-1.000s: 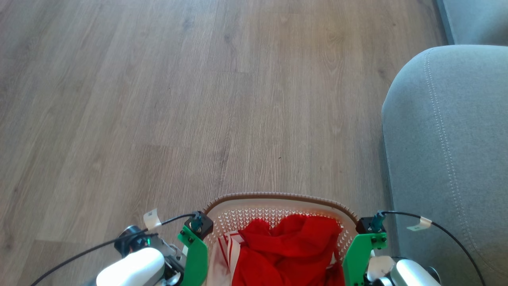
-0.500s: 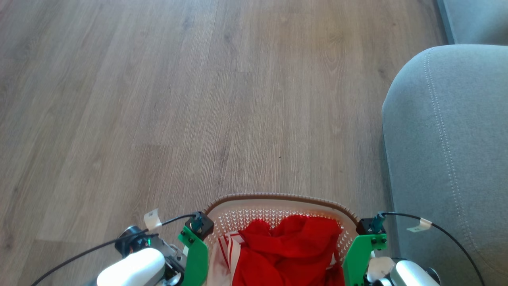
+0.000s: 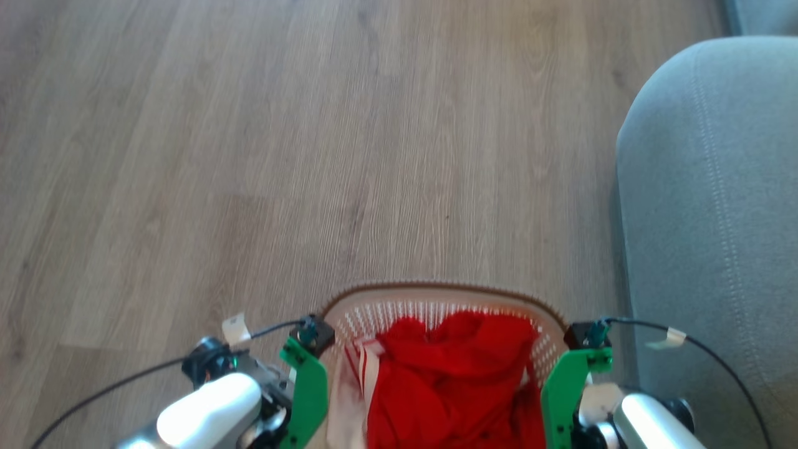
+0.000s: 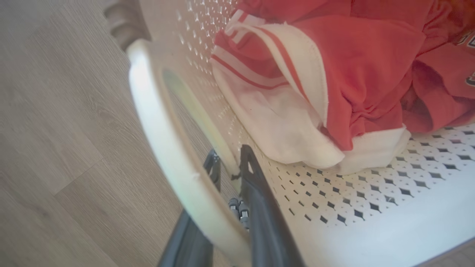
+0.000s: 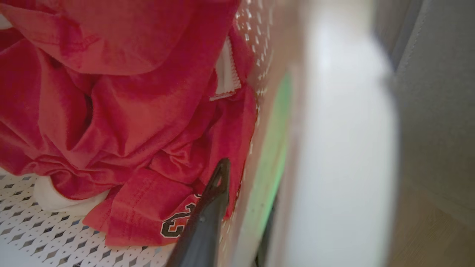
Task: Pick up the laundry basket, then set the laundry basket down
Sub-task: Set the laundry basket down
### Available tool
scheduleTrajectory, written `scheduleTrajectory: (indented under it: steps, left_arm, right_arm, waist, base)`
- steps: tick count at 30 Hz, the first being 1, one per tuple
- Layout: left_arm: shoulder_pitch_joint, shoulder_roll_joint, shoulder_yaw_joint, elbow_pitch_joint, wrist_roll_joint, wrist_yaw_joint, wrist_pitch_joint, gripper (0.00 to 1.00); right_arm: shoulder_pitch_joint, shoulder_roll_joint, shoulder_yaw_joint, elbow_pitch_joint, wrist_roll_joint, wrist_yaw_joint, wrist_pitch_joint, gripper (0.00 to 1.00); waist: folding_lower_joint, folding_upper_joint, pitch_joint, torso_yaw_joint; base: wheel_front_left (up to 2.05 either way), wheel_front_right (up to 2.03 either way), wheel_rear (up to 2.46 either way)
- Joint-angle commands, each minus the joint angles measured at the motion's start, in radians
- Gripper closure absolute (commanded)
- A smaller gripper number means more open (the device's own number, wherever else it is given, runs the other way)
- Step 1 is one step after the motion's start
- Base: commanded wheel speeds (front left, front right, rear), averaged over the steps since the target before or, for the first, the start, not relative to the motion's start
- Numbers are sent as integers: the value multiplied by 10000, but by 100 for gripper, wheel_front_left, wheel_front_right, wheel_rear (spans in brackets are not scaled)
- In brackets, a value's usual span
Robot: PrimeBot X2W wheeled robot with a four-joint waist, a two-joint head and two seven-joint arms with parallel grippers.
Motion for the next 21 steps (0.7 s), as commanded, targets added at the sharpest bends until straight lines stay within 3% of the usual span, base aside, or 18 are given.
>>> scheduleTrajectory:
  steps: [1,12,21]
  left_arm:
    - [-443,-403,-109,-253,128,-353,-193,100]
    - [-1626,-1786,220,2135,617,-195,-2070,100]
    - [-2652,-2759,425,4054,774,-146,-3333,100]
  right_arm:
    - [-1138,432,290,-740,-173,259,-487,100]
    - [-1967,325,36,-405,-476,259,-1868,100]
    - [-2887,94,-20,113,-1359,259,-2988,100]
  waist:
    - [0,0,417,40]
    - [0,0,2383,210]
    - [0,0,4040,331]
  base:
    - [0,0,0]
    - [0,0,0]
    - [0,0,0]
